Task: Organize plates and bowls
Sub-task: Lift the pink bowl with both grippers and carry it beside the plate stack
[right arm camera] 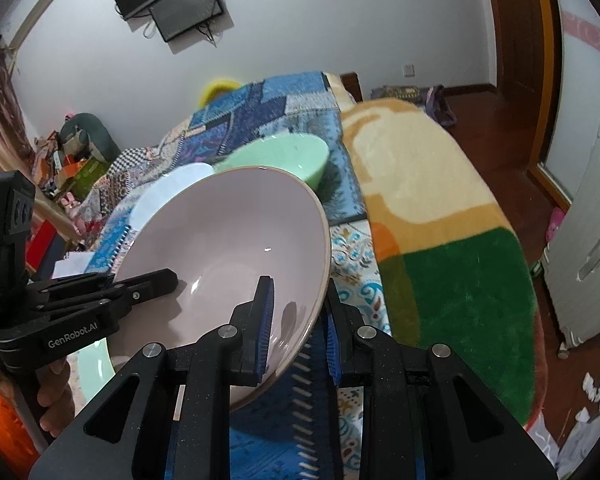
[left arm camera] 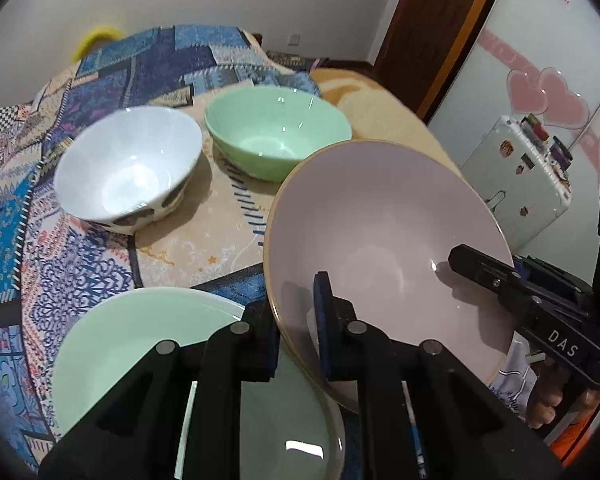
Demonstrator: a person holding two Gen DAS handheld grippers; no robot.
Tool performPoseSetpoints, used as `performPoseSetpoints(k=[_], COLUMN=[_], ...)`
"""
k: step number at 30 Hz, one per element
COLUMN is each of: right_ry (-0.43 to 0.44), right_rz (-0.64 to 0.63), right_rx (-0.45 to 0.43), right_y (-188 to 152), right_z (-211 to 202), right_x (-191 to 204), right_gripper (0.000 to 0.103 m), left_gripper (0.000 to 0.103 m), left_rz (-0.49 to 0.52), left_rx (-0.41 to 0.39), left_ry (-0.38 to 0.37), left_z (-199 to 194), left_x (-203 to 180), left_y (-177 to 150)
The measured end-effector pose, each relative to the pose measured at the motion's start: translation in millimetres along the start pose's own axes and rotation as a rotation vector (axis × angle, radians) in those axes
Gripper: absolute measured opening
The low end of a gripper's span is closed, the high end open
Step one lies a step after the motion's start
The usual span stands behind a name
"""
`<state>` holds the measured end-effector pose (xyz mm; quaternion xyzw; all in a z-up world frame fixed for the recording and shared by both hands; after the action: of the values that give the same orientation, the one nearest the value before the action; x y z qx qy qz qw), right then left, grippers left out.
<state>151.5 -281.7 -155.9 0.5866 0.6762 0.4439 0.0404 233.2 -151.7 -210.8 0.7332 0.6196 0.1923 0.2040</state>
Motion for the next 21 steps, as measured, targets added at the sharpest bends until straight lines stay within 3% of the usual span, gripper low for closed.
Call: performPoseSetpoints(k=[10,21], right_ry=[0.025,0.086], right_rz=[-0.063,-0.142], right_rx=[-0.021,0.008], right_y=[4,-3], right_z=[1,26], right_x=[44,104], right_gripper=[0.021,0.021], left_gripper=[0.014,0.014], left_rz=[-0.038,-0.109], left_rx=[-0.057,-0.110], left_ry=[0.014,0.060], left_z=[-48,-95], left_x=[27,83], left_y=[-9,-37])
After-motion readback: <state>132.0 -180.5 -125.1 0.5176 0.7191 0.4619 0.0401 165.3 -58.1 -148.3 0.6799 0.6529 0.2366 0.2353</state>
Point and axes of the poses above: each gripper's, at about its wrist camera, not at the fingertips, and z roughly the way its jaws point, x to its left, y to its top, the point moved 3 cm from there along z, roughly the way its jaws point, and after that the axes turned 15 degrees about y, right-handed, at the moved point
